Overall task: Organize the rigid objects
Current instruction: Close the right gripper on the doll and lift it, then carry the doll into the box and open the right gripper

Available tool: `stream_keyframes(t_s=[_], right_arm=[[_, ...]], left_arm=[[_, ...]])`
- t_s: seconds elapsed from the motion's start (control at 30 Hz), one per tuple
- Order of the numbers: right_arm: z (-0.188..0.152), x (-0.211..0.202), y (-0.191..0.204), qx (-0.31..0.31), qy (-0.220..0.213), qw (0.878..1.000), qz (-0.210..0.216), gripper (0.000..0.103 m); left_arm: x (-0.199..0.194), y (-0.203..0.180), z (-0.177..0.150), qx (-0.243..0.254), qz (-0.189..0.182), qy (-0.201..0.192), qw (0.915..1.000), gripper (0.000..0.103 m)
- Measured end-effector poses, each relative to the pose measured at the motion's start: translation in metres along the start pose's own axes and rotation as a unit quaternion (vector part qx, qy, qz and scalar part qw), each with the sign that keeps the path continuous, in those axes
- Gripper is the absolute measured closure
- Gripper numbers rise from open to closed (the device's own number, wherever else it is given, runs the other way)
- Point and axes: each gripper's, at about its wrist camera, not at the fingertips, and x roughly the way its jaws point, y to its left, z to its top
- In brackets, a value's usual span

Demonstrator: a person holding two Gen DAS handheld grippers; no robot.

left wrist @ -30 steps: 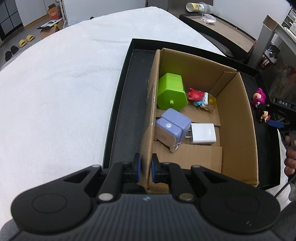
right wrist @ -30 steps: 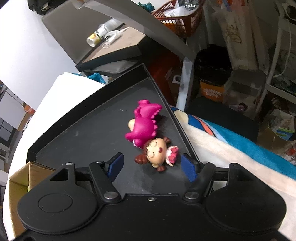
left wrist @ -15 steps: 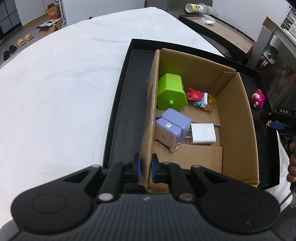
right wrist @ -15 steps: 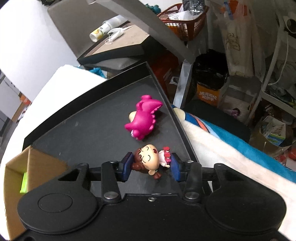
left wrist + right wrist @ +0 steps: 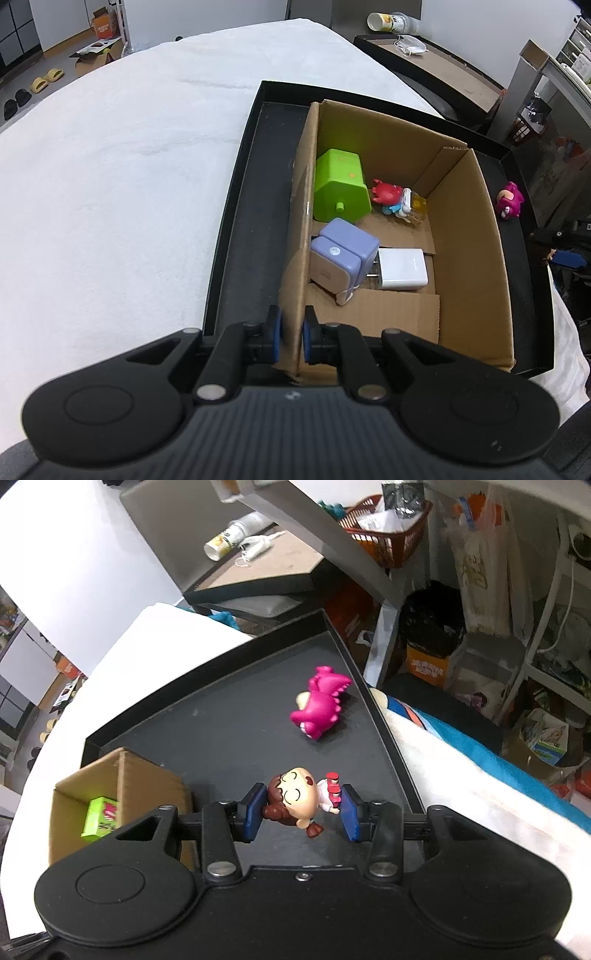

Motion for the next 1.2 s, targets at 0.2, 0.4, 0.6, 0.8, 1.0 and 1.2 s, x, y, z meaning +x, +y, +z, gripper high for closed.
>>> stream_keyframes(t_s=[0.2,0.4,0.6,0.8,1.0,1.2], right_arm=[[0.002,-0.015,0.015,-0.021,-0.004,1.000,-0.003,0.061],[0.000,-0.025,0.028,-0.037,-0.003,0.999,-0.002,0.061],[-0.005,-0.034,0.050,-0.062,-0.007,0.998,0.006,0.061],[-0.005,-0.041,0.077,-0.089,-0.014,0.996,0.018,0.061],[-0.003,-0.045,0.107,-0.112,-0.022,0.993,0.034,0.061],[-0.008,-0.039,0.135,-0.134,-0.018,0.990,0.042,0.061]], left_arm=[[-0.002,0.002,0.000,-0.003,-0.007,-0.001,1.0000,0.092],[-0.001,0.003,-0.001,-0.005,-0.008,-0.002,0.9999,0.092],[-0.001,0.005,0.000,-0.005,-0.013,-0.003,0.9999,0.092],[0.000,0.008,-0.001,-0.009,-0.021,-0.006,0.9997,0.092],[-0.001,0.011,-0.002,-0.011,-0.031,-0.008,0.9994,0.091],[0.000,0.013,-0.003,-0.007,-0.038,-0.009,0.9992,0.091]])
